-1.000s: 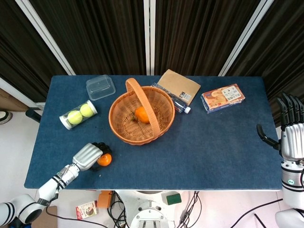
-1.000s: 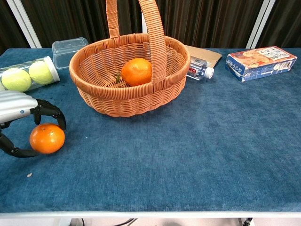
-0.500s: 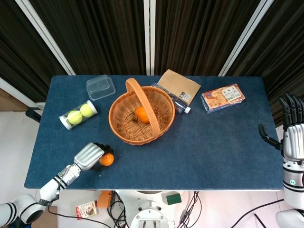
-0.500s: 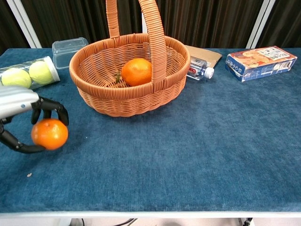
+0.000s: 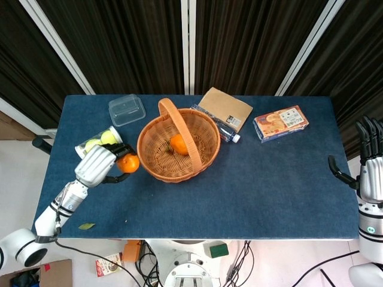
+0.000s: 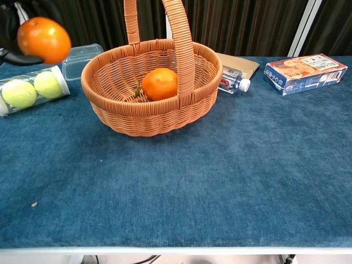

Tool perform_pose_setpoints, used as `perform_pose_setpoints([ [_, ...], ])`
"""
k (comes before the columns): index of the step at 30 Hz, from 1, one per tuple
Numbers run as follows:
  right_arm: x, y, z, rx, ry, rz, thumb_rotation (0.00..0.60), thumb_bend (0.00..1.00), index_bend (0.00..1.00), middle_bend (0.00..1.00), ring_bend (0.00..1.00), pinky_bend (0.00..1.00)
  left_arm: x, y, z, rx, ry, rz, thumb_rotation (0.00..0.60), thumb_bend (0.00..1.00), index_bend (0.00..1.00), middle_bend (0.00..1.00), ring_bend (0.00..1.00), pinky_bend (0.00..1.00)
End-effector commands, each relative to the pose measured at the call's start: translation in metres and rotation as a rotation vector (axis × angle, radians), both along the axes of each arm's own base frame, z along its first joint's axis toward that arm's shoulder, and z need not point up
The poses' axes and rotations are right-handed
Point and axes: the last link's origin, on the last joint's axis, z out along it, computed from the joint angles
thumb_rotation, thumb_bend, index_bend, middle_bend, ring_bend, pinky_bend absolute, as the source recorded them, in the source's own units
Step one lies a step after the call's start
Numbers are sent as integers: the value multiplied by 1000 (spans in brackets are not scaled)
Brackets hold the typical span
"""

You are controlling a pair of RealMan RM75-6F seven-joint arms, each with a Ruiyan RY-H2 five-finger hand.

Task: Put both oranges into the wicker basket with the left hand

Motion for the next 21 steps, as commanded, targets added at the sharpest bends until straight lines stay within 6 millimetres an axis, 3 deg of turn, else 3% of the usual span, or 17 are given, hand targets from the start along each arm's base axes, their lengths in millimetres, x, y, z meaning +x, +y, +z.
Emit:
perform_pose_setpoints([
  [1,1,0,0,-1,2,3,600,327,0,0,0,0,28,26,-16,-63,-26,-2,600,287,522,532,478,593],
  [6,0,0,-2,2,5,0,600,327,0,0,0,0,53,52,-45,-137,-34,10,600,288,521,532,479,587],
  [14,-2,-5,-6,18,7,-1,600,327,0,0,0,0,72,90,-90,-184,11,59,600,312,532,535,479,600],
  [21,-4,-6,-4,15,6,-2,600,327,0,0,0,0,74,105,-115,-197,62,84,600,312,521,535,479,600],
])
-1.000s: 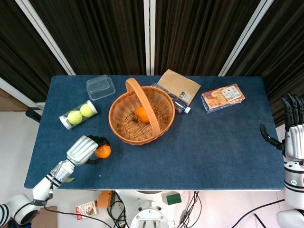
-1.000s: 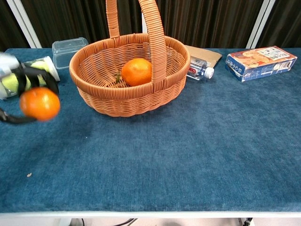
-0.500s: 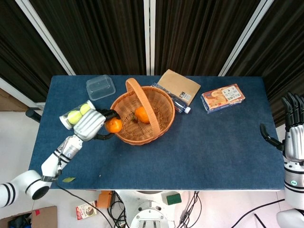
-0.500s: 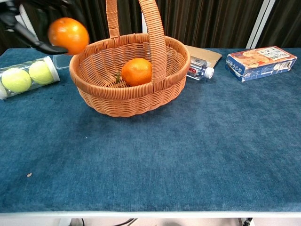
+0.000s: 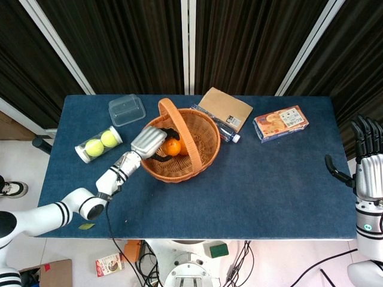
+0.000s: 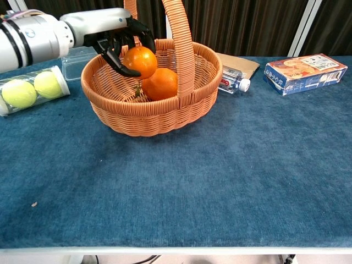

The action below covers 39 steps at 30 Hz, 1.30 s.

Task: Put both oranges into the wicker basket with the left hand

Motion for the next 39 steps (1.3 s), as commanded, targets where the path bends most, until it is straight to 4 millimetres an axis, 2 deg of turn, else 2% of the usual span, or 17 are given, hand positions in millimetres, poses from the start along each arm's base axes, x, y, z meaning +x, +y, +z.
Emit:
perform_pose_setpoints([
  [1,0,0,1,-1,-1,1,600,327,0,0,0,0,0,6,-15,-9,35,13,600,313,516,534,479,600],
  [7,-3,2,0,2,-11,0,600,326,0,0,0,0,-11,6,-31,8,89,14,600,313,484,531,479,606],
  [10,-5,3,0,0,-15,-3,600,327,0,0,0,0,-12,4,-34,-7,105,0,600,301,384,502,476,609],
  [13,-5,4,0,4,-17,5,600,327,0,0,0,0,-11,1,-35,-23,100,-9,600,263,248,422,434,597],
  [17,-4,5,-1,1,-16,18,600,327,0,0,0,0,-11,-1,-35,-50,102,-10,600,196,119,260,276,507],
  [21,-3,5,-1,2,-15,19,600,327,0,0,0,0,-8,-3,-29,-41,66,-20,600,161,89,177,180,440],
  [26,-4,6,-1,3,-16,16,600,327,0,0,0,0,-6,-9,-19,-31,63,-47,600,146,89,173,172,420],
  [29,-4,7,-1,4,-18,17,600,327,0,0,0,0,-7,-15,-10,-26,58,-54,600,137,92,173,167,402],
  [32,-3,9,0,-2,-19,21,600,327,0,0,0,0,-13,-23,8,14,72,-65,600,134,123,173,167,404],
  [37,-6,13,2,-12,-19,15,600,327,0,0,0,0,-34,-48,53,114,93,-49,600,139,177,195,167,407],
  [39,-8,15,2,-13,-23,10,600,327,0,0,0,0,-49,-63,75,154,87,-17,600,141,213,197,167,409],
])
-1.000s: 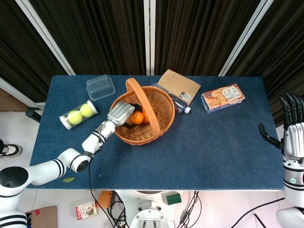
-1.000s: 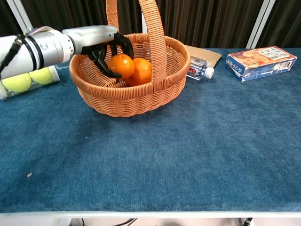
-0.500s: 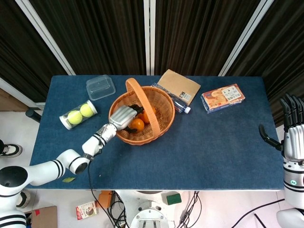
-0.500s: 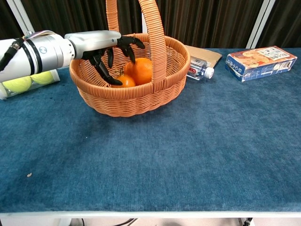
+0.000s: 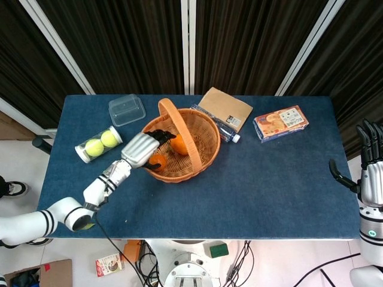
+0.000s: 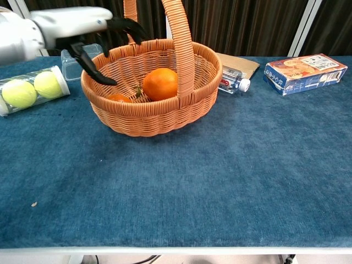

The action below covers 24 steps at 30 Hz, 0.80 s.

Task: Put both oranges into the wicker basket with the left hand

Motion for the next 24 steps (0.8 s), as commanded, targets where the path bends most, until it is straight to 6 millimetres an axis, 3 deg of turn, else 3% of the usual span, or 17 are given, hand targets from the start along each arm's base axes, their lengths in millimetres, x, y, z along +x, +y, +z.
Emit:
perform_pose_setpoints([
  [1,-3,2,-1,1,-4,-6,600,327,0,0,0,0,-35,-31,49,110,9,61,600,142,226,198,168,410],
  [8,-23,23,-11,28,28,-61,600,327,0,0,0,0,-125,-99,101,281,37,227,600,142,269,216,168,411],
  [12,-57,50,-25,86,116,-192,600,327,0,0,0,0,-186,-147,113,418,88,301,600,138,252,206,147,377],
  [15,-89,70,-35,180,185,-336,600,297,0,0,0,0,-217,-176,110,472,122,363,599,84,155,109,40,243],
  [19,-120,88,-41,275,177,-485,600,241,0,0,0,0,-236,-198,100,439,104,410,544,44,121,64,2,186],
  [24,-134,95,-45,300,166,-537,600,241,0,0,0,0,-238,-203,94,398,82,382,542,42,116,62,0,182],
])
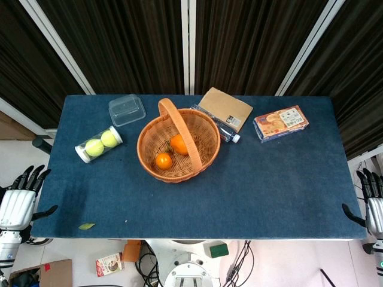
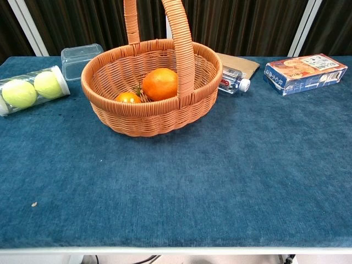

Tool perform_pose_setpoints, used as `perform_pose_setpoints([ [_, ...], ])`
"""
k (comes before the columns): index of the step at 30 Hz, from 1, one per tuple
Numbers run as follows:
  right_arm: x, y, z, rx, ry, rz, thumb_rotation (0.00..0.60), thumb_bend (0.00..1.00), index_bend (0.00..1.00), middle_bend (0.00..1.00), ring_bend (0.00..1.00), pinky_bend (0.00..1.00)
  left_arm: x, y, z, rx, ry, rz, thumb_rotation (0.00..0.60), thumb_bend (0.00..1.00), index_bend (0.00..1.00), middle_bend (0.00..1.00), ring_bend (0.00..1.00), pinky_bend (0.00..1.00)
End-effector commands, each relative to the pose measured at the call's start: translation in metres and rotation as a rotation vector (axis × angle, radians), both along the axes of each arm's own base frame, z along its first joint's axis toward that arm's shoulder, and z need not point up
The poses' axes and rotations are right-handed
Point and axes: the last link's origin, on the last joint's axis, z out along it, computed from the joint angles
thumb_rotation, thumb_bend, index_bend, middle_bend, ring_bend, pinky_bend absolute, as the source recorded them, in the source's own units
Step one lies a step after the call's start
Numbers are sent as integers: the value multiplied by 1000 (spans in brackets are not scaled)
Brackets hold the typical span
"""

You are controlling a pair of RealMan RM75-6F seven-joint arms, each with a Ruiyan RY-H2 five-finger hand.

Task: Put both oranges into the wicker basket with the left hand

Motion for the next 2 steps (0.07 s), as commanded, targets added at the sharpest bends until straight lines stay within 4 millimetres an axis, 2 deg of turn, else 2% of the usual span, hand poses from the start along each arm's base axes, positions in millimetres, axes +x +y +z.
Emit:
perform_pose_setpoints([
  [1,-9,7,-4,19,-7,-35,600,245,0,0,0,0,1,-8,-8,-37,-31,-30,542,42,115,62,0,181],
  [2,-9,7,-5,22,-6,-34,600,249,0,0,0,0,3,-8,-8,-43,-38,-38,541,43,114,62,0,181],
])
